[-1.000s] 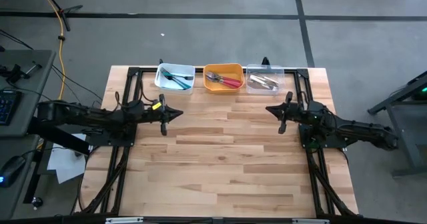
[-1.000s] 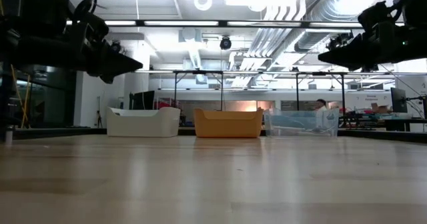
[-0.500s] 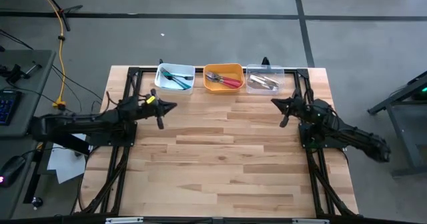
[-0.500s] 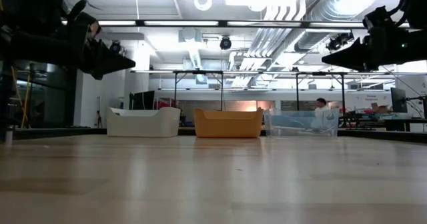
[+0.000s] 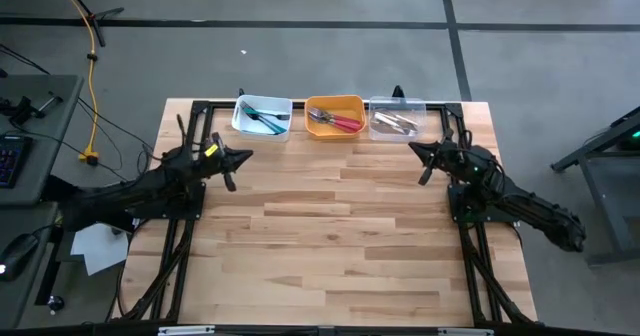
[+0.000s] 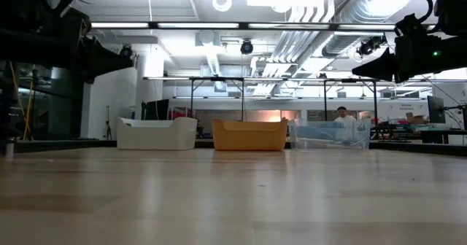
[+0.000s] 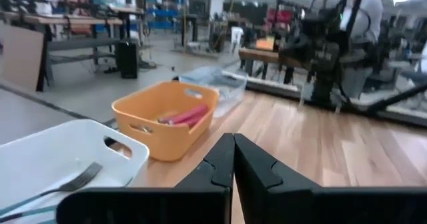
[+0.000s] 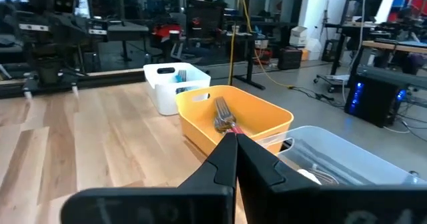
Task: Sort silverware by color (type)
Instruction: Return to Home Position
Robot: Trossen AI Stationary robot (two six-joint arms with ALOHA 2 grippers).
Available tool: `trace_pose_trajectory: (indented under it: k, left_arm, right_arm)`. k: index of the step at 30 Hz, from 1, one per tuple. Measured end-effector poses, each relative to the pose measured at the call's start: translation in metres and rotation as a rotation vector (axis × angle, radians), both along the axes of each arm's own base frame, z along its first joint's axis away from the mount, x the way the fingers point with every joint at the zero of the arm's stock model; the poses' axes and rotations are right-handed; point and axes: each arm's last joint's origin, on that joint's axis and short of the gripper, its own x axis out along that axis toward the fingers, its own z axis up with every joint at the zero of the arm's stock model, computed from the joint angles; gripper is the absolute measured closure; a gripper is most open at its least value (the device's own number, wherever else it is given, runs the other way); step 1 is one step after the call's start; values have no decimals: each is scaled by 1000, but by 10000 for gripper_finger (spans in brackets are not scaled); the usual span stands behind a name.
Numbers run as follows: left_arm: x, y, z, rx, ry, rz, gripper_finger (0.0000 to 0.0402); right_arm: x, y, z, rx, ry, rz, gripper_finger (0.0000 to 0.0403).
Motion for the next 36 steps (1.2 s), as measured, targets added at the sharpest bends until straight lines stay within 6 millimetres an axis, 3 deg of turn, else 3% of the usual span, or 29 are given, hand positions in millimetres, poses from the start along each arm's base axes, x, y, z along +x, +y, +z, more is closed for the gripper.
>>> trace_pose_trajectory:
  k: [4,36]
  left_arm:
    - [-9,-4,3,13,-52,1,401]
    - [-6,-8,0,9,-15,-64,401]
  right_arm:
    - [-1,-1,0,-10,6,-17,403]
    - [-2,-4,0,-51,30,-59,403]
